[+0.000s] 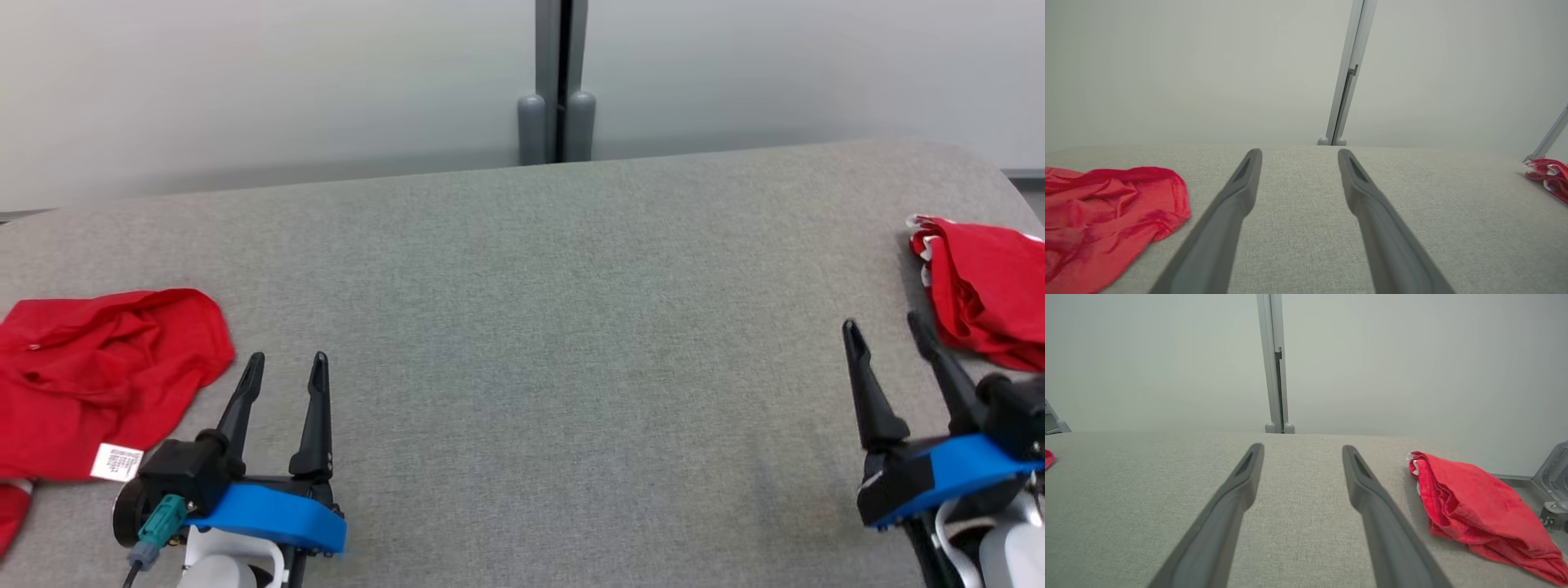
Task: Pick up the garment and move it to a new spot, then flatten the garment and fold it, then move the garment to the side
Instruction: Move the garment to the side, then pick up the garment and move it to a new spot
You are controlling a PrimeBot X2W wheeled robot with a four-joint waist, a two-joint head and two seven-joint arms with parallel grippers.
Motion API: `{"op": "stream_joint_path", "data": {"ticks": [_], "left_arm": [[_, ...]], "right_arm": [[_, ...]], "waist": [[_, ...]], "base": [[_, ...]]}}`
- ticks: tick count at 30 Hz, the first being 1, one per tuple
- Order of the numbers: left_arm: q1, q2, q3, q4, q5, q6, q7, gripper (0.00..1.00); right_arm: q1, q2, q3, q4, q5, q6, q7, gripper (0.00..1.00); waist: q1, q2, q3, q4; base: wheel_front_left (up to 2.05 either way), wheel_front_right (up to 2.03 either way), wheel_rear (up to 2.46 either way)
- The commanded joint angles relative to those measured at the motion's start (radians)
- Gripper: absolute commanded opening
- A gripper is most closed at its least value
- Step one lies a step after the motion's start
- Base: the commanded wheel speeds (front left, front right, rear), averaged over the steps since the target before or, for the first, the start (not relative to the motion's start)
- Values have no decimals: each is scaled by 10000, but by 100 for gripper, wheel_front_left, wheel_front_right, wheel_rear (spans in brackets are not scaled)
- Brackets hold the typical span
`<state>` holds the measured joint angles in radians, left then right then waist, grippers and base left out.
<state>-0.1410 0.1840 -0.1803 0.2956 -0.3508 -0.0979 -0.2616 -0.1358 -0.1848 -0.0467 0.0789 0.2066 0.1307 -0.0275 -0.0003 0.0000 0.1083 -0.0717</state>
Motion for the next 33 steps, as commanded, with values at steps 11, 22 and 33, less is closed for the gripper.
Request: {"op": "stream_joint_path", "data": {"ticks": [11, 22, 33], "left_arm": [[683, -235, 345, -83, 343, -162, -45, 100], [441, -377, 516, -117, 479, -260, -46, 100], [366, -547, 729, -125, 517, -289, -38, 100]], "right_arm": [[1171, 907, -553, -693, -532, 3, 200, 100], [1359, 965, -542, -579, -741, 3, 129, 100], [1125, 809, -258, -393, -745, 3, 105, 100]], "waist": [[3, 0, -413, 363], [3, 0, -308, 747], [3, 0, -256, 2268]], "base": [[0, 0, 0], [0, 0, 0], [0, 0, 0]]}}
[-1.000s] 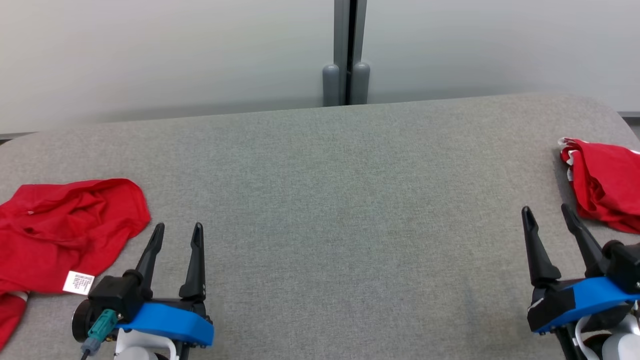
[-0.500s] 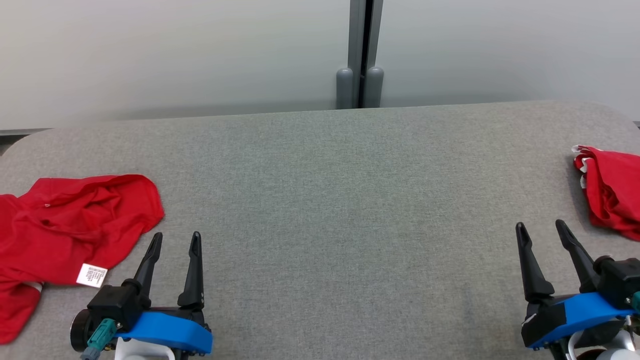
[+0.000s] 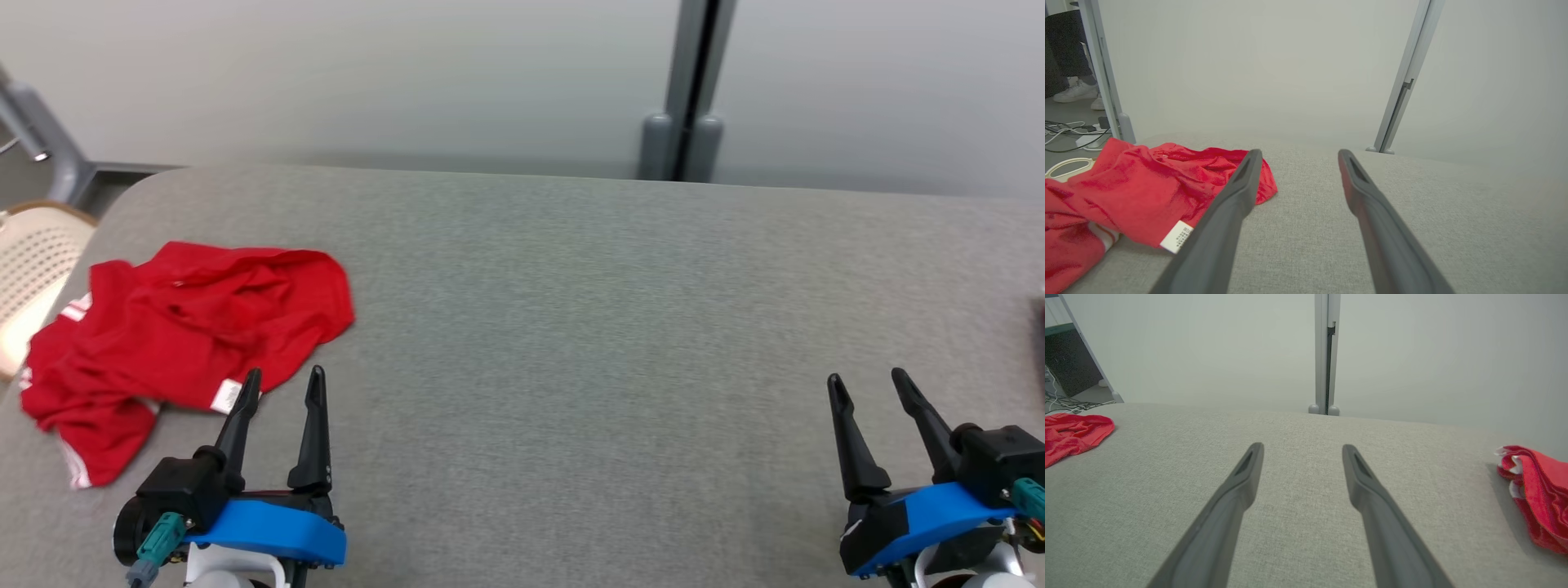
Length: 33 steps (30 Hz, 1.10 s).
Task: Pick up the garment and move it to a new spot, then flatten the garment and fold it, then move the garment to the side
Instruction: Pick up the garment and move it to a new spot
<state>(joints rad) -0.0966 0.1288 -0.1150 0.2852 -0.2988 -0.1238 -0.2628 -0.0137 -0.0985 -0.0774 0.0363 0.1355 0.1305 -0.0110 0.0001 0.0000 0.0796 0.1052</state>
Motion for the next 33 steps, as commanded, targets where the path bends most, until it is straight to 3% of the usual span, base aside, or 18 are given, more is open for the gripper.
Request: {"op": "stream_joint_path", "data": {"ticks": [1, 8, 18, 25, 33], "left_arm": [[-74, -4, 136, -28, -7, -33, -25, 100], [-47, -62, 261, -31, 56, -64, -26, 100], [101, -56, 353, 14, 15, -78, -27, 100], [217, -58, 346, -32, 54, -86, -26, 100], [185, -39, 488, 66, -94, -88, -26, 100]], "right_arm": [[-119, -78, 117, 51, -57, 5, -66, 100], [-242, -192, 331, 233, -1, 5, -83, 100], [-421, -329, 517, 577, 149, 5, -152, 100], [-373, -196, 541, 757, 104, 3, -285, 100], [-437, -131, 691, 865, 51, 5, -321, 100]], "waist": [[-1, 0, 36, 679], [-1, 0, 40, 1992], [-1, 0, 63, 3226], [-1, 0, 14, 3671], [-1, 0, 7, 3685]], "base": [[0, 0, 0], [0, 0, 0], [0, 0, 0], [0, 0, 0], [0, 0, 0]]}}
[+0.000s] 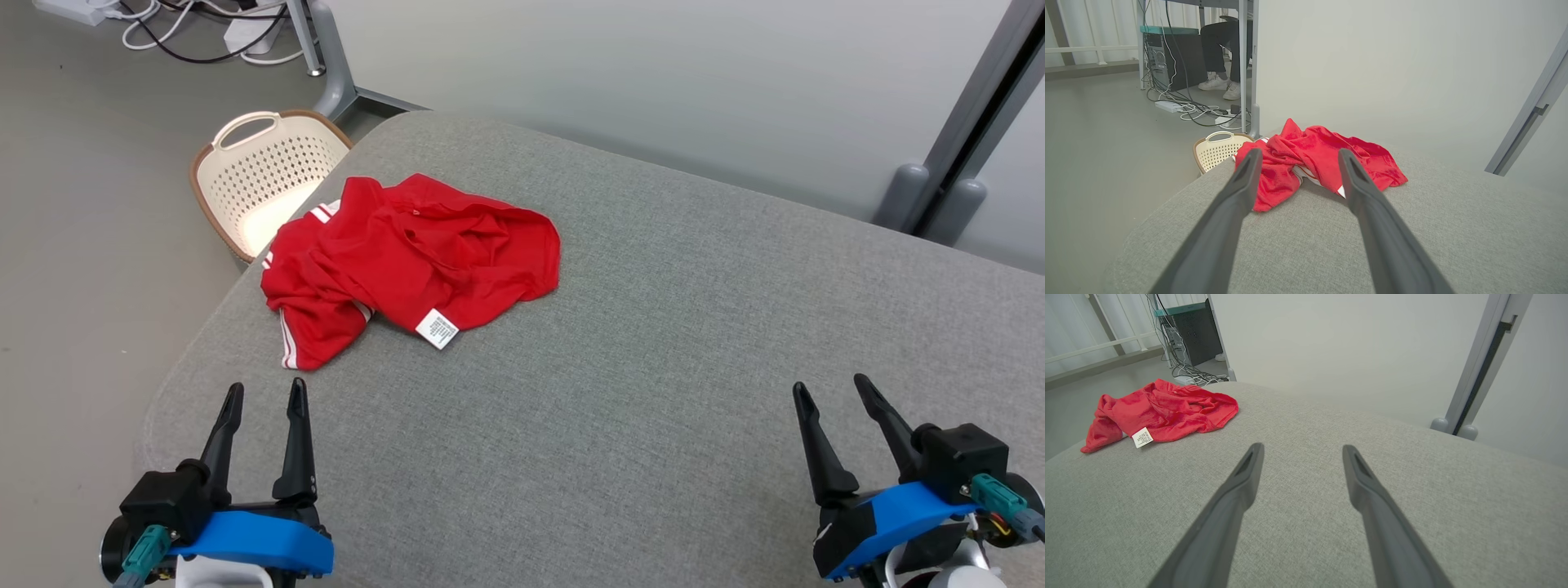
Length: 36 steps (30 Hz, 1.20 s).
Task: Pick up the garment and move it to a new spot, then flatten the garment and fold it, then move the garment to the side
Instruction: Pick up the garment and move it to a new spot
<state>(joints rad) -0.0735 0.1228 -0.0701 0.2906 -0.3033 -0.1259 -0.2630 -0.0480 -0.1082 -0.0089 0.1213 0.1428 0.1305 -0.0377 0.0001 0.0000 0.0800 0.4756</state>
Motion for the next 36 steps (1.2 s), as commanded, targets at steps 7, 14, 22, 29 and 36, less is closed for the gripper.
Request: {"op": "stream_joint_path", "data": {"ticks": [7, 14, 22, 29, 36], "left_arm": [[-963, 351, -304, 3, -638, -68, 154, 100], [-2988, 1300, -107, -481, -1870, -69, 1994, 100], [-5139, 2625, 1038, 541, -3230, 288, 4808, 100], [-5703, 3868, 1758, 1221, -3512, 516, 5606, 100], [-5282, 4733, 2515, 1399, -4085, 781, 6591, 100]], "right_arm": [[-114, -18, 73, -77, -1, 5, -52, 100], [-355, -118, 165, -374, 16, 5, 86, 100], [-911, -247, 409, -989, -93, 5, 403, 100], [-1623, -400, 585, -1622, -117, 5, 600, 100], [-2083, -308, 506, -2064, -64, 3, 471, 100]], "waist": [[-1, 0, 196, -239], [-1, 0, 954, -660], [-1, 0, 2401, -1701], [-1, 0, 3896, -3161], [-1, 0, 5171, -4461]], "base": [[0, 0, 0], [0, 0, 0], [0, 0, 0], [0, 0, 0], [0, 0, 0]]}}
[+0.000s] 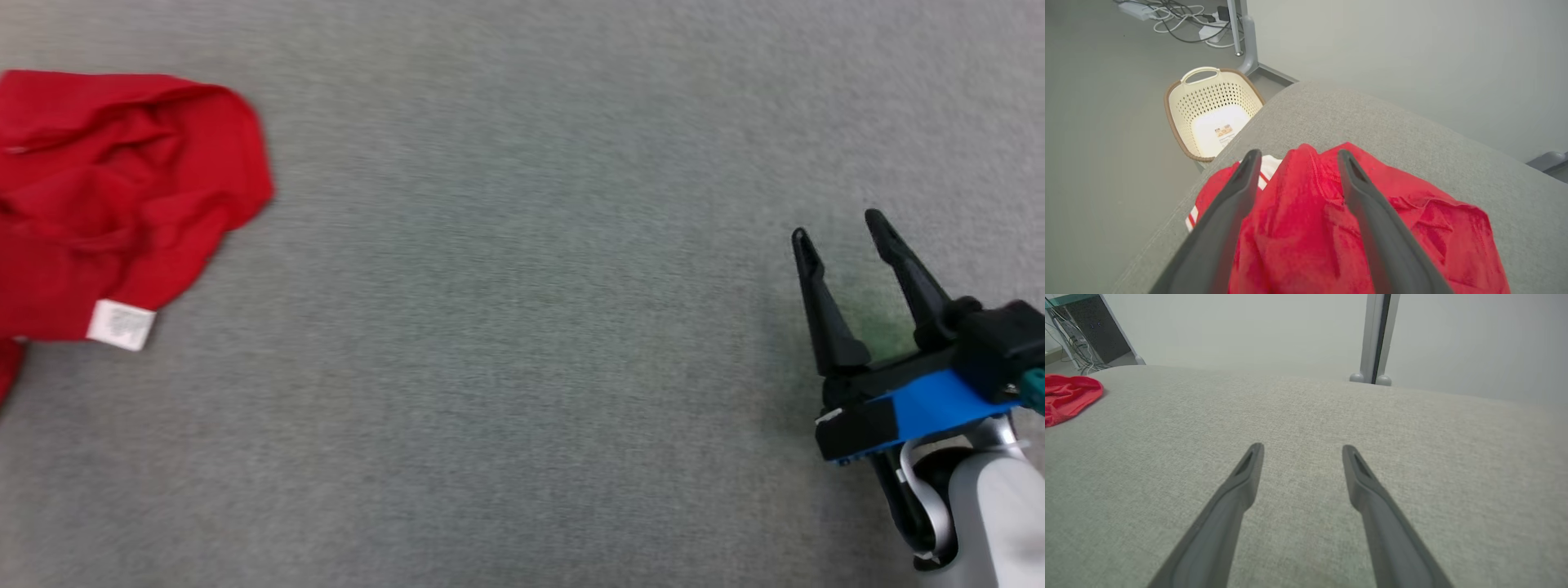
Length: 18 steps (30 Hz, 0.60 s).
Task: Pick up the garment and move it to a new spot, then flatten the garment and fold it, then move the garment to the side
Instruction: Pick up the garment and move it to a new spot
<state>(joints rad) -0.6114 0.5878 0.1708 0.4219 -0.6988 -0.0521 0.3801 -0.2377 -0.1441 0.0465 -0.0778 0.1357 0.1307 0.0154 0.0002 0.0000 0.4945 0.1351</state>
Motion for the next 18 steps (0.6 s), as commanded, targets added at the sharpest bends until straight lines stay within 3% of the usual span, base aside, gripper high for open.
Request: {"op": "stream_joint_path", "data": {"ticks": [1, 8, 15, 16, 17, 18], "left_arm": [[149, 132, 198, 192, -263, 85, 362, 100], [626, 541, 634, 1019, -719, 816, 1695, 100], [1378, 90, 126, 1842, -792, 1357, 3225, 100], [1458, 44, 31, 1795, -783, 1315, 3369, 20], [1480, -50, -29, 1752, -874, 1254, 3513, 0], [1565, -119, -153, 1721, -925, 1196, 3783, 0]], "right_arm": [[-160, 96, -116, -78, 13, 3, -112, 100], [21, 319, -283, -4, 48, 3, -369, 100], [-124, 411, -198, 85, 34, 3, -465, 100], [-151, 400, -190, 92, 40, 3, -446, 100], [-166, 390, -185, 126, 39, 3, -453, 100], [-157, 391, -180, 149, 47, 3, -439, 100]], "waist": [[-2, 0, 1115, -1169], [-2, 0, 1405, -1649], [-2, 0, 1109, -1681], [-2, 0, 1008, -1659], [-2, 0, 878, -1633], [-2, 0, 746, -1607]], "base": [[0, 0, 0], [0, 0, 0], [0, 0, 0], [0, 0, 0], [0, 0, 0], [0, 0, 0]]}}
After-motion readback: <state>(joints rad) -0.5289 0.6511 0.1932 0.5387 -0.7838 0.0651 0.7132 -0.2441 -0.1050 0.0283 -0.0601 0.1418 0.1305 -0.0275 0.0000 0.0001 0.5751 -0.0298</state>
